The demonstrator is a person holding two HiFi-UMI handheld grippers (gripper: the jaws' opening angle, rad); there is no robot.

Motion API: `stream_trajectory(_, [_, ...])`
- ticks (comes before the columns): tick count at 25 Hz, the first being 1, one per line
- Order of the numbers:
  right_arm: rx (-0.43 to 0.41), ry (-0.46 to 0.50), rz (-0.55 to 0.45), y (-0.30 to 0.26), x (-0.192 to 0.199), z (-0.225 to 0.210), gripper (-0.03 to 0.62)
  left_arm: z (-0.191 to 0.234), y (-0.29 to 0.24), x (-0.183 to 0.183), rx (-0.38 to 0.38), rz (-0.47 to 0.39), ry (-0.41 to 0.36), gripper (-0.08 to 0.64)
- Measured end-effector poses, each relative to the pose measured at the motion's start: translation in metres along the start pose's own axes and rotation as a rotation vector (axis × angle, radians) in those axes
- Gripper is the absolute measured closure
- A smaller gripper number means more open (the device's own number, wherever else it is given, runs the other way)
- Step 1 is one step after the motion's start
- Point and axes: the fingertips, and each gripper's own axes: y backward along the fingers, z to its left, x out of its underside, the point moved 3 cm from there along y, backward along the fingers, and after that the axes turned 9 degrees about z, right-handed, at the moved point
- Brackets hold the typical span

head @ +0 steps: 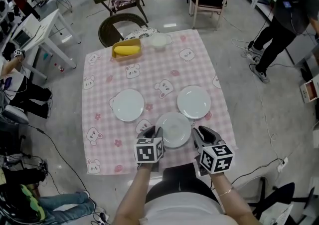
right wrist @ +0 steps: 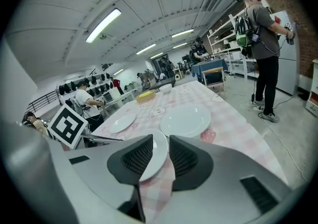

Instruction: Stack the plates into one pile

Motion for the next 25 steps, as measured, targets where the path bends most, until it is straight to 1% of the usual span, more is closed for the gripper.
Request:
stream_trajectory(5, [-0.023, 0.023, 0.095, -0.012, 0.01, 0.005, 0.461, 0.0, 0.005, 0.002, 0.002, 0.004, 0.014, 0.449])
stream_trajectory(9, [0.002, 0.048, 0.167, -0.024, 0.015, 0.001, 0.457, -0.001, 0.003, 0.001, 0.003, -0.002, 0.021, 0.451])
stream_trajectory(13, [0.036, 0.083, 0.261, -0.036, 0.023, 0.0, 0.446, -0.001, 0.004, 0.001, 0.005, -0.003, 0.02, 0.452])
stream_trajectory(16, [0.046, 0.091, 0.318, -0.046, 0.031, 0.002, 0.443, 0.002, 0.004, 0.002, 0.011, 0.002, 0.023, 0.451])
stream_trajectory(19, [0.055, 0.086, 0.343, -0.051, 0.031, 0.003, 0.443, 0.002, 0.004, 0.001, 0.014, 0.002, 0.023, 0.452])
stream_trajectory(24, [0.071, 0.07, 0.341, -0.051, 0.032, 0.005, 0.447, 0.001, 0.004, 0.001, 0.014, 0.003, 0.023, 0.451])
stream_trajectory(25, [0.072, 0.065, 0.339, -0.051, 0.032, 0.005, 0.471, 0.001, 0.004, 0.001, 0.014, 0.003, 0.022, 0.451])
